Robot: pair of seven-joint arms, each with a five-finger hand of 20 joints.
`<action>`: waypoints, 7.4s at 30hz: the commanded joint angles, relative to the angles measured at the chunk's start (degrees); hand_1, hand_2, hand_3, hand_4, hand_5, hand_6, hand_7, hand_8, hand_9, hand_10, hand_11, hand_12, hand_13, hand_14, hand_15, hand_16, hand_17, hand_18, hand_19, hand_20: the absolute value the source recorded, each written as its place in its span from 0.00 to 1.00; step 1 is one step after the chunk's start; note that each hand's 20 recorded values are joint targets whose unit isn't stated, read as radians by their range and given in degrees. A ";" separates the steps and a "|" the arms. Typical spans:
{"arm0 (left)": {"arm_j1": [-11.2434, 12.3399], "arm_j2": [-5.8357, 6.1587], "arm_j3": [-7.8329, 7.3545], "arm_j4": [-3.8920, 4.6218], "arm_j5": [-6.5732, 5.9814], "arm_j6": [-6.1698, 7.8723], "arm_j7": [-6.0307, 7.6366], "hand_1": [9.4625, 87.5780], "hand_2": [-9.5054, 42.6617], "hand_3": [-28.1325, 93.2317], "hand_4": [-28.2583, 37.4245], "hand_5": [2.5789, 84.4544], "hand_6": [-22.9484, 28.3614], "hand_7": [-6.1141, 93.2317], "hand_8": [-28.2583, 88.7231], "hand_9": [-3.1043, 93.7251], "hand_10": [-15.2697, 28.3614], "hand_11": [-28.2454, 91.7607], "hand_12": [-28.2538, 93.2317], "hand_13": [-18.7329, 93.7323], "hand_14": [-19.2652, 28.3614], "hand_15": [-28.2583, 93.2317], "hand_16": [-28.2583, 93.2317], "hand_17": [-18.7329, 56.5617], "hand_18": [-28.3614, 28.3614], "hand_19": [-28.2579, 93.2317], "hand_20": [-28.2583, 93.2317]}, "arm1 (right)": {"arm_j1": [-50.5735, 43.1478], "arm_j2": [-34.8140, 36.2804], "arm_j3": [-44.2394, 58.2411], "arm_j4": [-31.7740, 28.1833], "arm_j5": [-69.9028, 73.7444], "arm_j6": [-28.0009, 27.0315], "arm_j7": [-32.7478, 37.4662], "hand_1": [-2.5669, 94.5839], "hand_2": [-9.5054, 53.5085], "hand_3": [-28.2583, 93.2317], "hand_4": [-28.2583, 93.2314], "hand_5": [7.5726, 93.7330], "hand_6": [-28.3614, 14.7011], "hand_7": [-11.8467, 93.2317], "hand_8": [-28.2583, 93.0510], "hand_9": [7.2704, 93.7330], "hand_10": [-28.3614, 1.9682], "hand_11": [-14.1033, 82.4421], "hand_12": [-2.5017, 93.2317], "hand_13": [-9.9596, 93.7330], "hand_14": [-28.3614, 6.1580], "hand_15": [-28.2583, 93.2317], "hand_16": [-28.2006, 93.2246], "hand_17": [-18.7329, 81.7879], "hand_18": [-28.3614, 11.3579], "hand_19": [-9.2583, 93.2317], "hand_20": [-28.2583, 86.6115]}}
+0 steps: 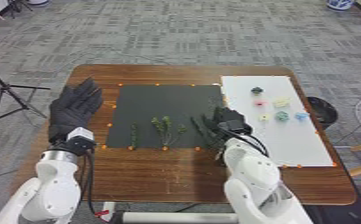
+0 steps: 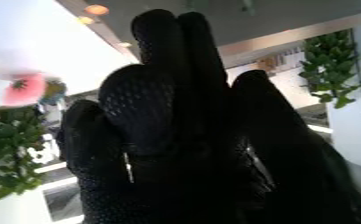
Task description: Arrange flowers
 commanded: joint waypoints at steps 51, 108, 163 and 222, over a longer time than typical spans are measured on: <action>0.09 -0.60 -0.83 -0.29 0.01 -2.00 -0.97 0.21 0.46 0.82 0.00 0.53 0.61 0.19 0.16 0.40 0.66 0.39 0.30 0.40 0.71 0.42 0.20 0.17 0.75 0.52 0.30 | 6.03 6.32 15.58 4.16 6.30 -2.07 -2.67 0.45 0.17 0.83 0.06 0.58 0.44 0.19 0.16 0.51 0.38 0.23 0.15 0.71 0.41 0.78 0.47 0.55 0.12 0.95 0.52; 4.59 -2.65 -5.91 -1.46 -0.76 -0.22 0.57 0.21 0.45 0.82 0.00 0.52 0.61 0.18 0.16 0.39 0.66 0.39 0.30 0.39 0.71 0.40 0.21 0.16 0.75 0.52 0.30 | 9.93 4.13 4.28 7.20 -3.01 16.96 -19.59 0.66 0.00 0.80 0.03 0.76 0.63 0.42 0.29 0.87 0.65 0.29 0.50 0.81 0.62 0.82 0.51 0.64 0.20 0.99 0.59; 9.62 -2.58 -10.85 -3.50 -0.43 0.68 3.31 0.21 0.45 0.82 0.00 0.52 0.61 0.19 0.16 0.40 0.66 0.39 0.30 0.40 0.71 0.41 0.21 0.16 0.75 0.52 0.30 | 15.92 -25.02 -6.65 35.32 -25.99 14.26 -39.61 0.65 0.00 0.81 0.01 0.71 0.62 0.36 0.22 0.82 0.66 0.23 0.41 0.78 0.66 0.75 0.58 0.62 0.20 0.95 0.59; -1.50 -1.91 -2.02 0.53 -1.51 -3.25 -0.84 0.21 0.45 0.82 0.00 0.52 0.60 0.18 0.16 0.40 0.65 0.39 0.30 0.40 0.70 0.40 0.20 0.16 0.75 0.52 0.30 | 9.96 8.78 20.53 9.41 3.49 -2.33 -16.04 0.54 0.00 0.85 0.01 0.45 0.53 0.22 0.16 0.45 0.44 0.24 0.19 0.65 0.53 0.77 0.52 0.51 0.20 0.88 0.58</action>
